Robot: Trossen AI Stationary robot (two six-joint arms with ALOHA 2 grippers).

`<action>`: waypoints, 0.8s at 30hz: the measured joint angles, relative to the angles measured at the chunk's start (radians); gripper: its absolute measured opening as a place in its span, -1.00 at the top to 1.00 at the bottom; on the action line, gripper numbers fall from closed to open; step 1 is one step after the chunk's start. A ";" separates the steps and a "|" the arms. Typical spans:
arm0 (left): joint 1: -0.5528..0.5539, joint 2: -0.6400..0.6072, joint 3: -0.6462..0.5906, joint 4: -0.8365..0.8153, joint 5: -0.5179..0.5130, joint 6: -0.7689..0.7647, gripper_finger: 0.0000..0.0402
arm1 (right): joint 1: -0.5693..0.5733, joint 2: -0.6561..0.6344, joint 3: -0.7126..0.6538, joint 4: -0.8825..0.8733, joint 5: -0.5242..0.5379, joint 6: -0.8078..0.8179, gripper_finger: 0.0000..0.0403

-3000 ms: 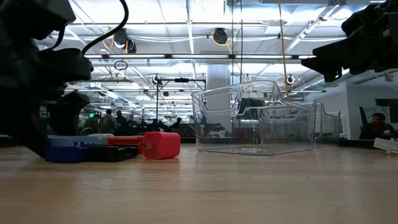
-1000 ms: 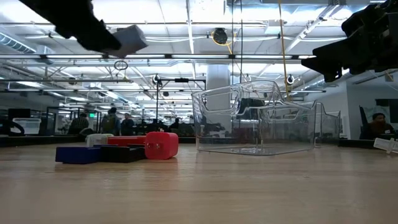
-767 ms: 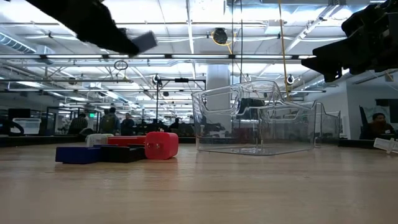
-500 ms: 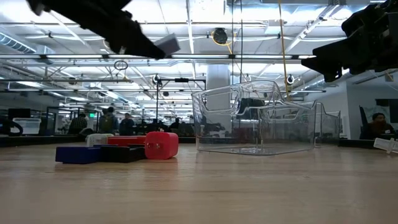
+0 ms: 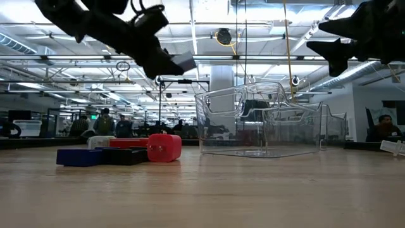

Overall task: Pick & Place Office items
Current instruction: Put the light blue charger adapter into the right transparent bin

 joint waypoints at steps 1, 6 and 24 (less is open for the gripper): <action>0.005 0.009 0.000 -0.001 0.002 0.023 -0.12 | 0.000 0.000 0.000 0.010 0.014 0.007 -0.09; 0.009 0.057 0.000 0.037 0.005 0.130 -0.12 | 0.000 0.013 0.000 0.097 0.084 0.014 -0.09; -0.088 0.135 0.150 0.068 -0.095 0.274 -0.12 | -0.029 0.736 0.302 0.306 0.180 -0.066 -0.58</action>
